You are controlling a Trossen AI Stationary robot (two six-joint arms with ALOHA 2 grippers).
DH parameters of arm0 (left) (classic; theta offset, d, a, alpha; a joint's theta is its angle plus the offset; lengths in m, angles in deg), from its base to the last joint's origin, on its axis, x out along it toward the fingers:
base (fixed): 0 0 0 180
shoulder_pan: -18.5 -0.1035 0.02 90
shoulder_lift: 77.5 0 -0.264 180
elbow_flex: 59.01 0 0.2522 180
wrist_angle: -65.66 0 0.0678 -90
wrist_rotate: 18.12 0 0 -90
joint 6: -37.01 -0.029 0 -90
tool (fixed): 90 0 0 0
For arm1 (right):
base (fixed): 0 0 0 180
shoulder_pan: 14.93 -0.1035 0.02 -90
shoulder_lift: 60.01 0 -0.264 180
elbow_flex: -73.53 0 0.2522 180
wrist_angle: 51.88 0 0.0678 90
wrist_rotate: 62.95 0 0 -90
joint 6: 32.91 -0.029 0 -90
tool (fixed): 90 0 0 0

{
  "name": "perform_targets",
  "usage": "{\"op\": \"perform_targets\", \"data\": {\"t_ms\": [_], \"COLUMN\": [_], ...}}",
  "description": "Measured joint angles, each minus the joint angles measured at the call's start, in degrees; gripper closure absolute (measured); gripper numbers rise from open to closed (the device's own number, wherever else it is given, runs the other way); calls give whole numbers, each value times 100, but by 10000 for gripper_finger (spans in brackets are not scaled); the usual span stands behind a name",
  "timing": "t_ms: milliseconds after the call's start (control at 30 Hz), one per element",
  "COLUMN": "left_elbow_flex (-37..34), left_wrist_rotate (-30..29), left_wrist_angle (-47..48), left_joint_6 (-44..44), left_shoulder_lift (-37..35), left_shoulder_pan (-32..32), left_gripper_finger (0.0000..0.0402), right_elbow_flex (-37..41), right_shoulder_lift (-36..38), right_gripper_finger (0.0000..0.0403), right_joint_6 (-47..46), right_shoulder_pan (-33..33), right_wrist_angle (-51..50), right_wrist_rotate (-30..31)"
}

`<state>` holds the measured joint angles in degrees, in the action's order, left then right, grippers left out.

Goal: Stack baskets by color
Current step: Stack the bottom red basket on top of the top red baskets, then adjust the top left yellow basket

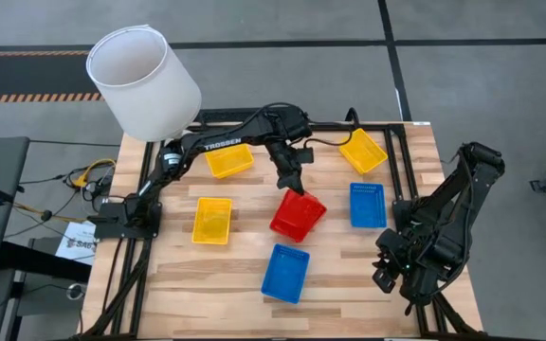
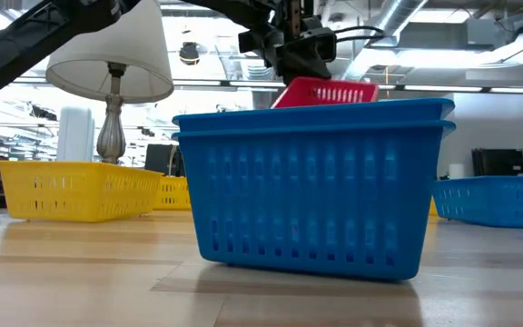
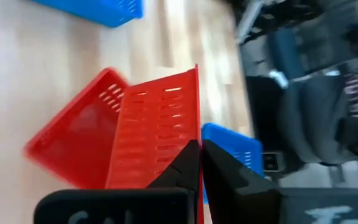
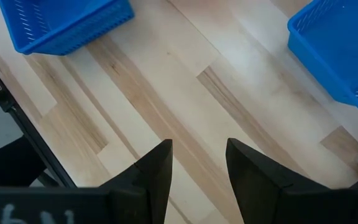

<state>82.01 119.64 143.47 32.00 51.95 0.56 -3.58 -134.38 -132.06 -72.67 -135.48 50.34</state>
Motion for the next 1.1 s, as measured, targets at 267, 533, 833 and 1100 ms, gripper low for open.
{"op": "perform_targets", "data": {"t_ms": [267,533,833,1100], "left_elbow_flex": [0,0,1,451], "left_wrist_rotate": [-645,-504,-857,-1366], "left_wrist_angle": [56,277,482,1373], "left_joint_6": [-258,-584,-830,-1034], "left_shoulder_lift": [0,2,2,4], "left_shoulder_pan": [92,190,224,227], "left_gripper_finger": [401,349,212,182], "right_elbow_flex": [0,0,0,0], "right_shoulder_lift": [0,0,0,0], "right_gripper_finger": [228,228,228,228], "right_joint_6": [17,17,-2,-13], "right_shoulder_pan": [0,0,-1,1], "right_wrist_angle": [0,0,4,2], "right_wrist_rotate": [0,0,-2,0]}}
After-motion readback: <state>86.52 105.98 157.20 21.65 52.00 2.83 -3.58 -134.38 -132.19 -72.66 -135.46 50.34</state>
